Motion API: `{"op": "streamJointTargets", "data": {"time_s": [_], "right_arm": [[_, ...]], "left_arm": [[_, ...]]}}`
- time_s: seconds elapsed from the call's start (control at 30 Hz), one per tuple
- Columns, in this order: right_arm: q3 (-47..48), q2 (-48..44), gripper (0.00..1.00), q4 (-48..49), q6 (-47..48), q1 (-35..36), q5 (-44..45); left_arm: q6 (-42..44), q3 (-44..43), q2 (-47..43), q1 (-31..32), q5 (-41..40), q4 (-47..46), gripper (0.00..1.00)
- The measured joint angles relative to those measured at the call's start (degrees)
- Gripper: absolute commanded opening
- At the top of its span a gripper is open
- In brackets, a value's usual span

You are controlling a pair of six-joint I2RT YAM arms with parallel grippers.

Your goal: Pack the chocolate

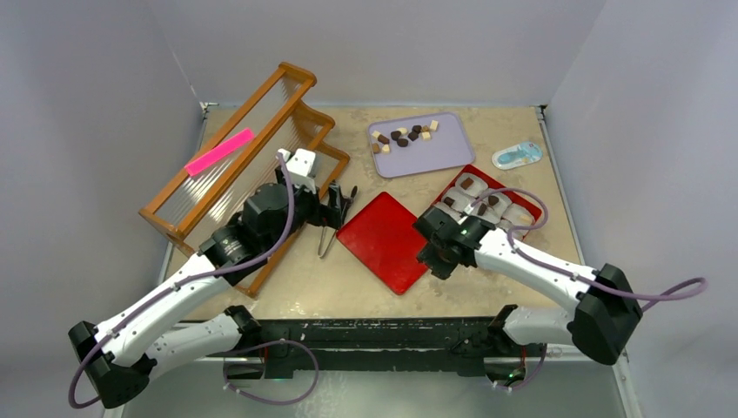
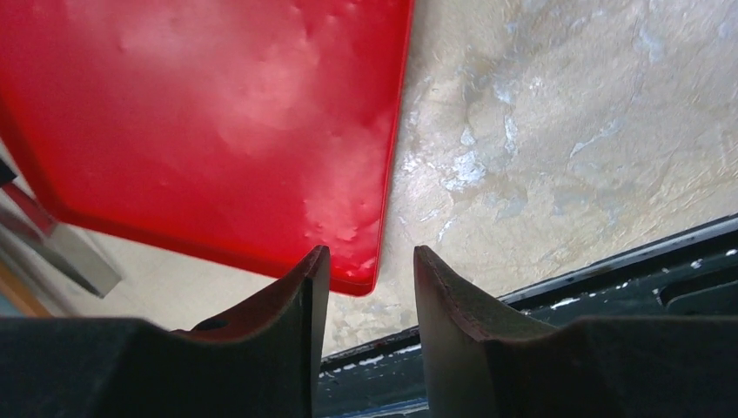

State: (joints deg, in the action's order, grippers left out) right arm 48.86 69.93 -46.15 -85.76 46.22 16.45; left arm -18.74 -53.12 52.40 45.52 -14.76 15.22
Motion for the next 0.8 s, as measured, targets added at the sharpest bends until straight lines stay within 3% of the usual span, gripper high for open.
{"op": "streamJointTargets", "data": {"time_s": [0.2,0.63,0.8], "right_arm": [[-0.4,6.5,0.37,2.1,-4.2,0.0,-1.5],[-1.0,17.1,0.35,7.5,-6.8,-0.5,-4.2],[-1.4,17.5,0.17,8.1,-7.5,-0.5,-4.2]], "left_arm": [[0.7,0.5,-1.8,0.0,0.9,2.8,0.96],[0.3,1.3,-6.8,0.0,-2.9,5.8,0.98],[0.3,1.5,-7.8,0.0,-4.0,6.4,0.98]]}}
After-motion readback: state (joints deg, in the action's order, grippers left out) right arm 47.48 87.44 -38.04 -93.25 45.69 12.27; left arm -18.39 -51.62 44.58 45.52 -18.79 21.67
